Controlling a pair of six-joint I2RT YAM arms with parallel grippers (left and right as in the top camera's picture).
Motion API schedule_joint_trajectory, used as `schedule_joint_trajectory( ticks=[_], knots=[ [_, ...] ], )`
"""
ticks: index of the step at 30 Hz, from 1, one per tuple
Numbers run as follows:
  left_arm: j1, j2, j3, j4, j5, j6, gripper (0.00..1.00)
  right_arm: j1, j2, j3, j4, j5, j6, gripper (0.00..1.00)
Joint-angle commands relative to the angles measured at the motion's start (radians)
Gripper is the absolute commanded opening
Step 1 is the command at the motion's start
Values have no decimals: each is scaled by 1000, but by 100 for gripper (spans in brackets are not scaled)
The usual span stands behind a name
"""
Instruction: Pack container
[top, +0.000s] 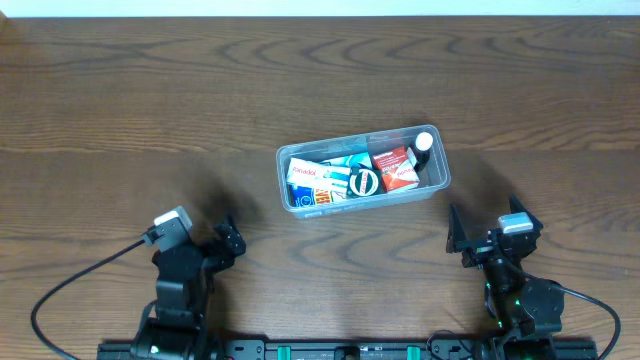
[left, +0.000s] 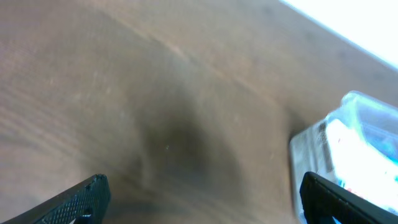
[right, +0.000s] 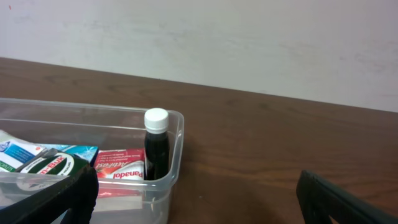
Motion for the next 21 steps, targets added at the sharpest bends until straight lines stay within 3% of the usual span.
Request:
schedule_joint_trajectory(
  ticks=[1, 5, 12, 21],
  knots=[
    [18, -68, -40, 69, -8, 15, 98, -10, -6, -3, -2, -8, -12, 99],
    [32, -104, -73, 201, 4, 132, 98, -10, -6, -3, -2, -8, -12, 99],
    [32, -111, -73, 297, 101, 425, 98, -10, -6, -2, -2, -8, -12, 99],
    [71, -194, -133, 296, 152, 464, 98, -10, -6, -2, -2, -8, -12, 99]
  ],
)
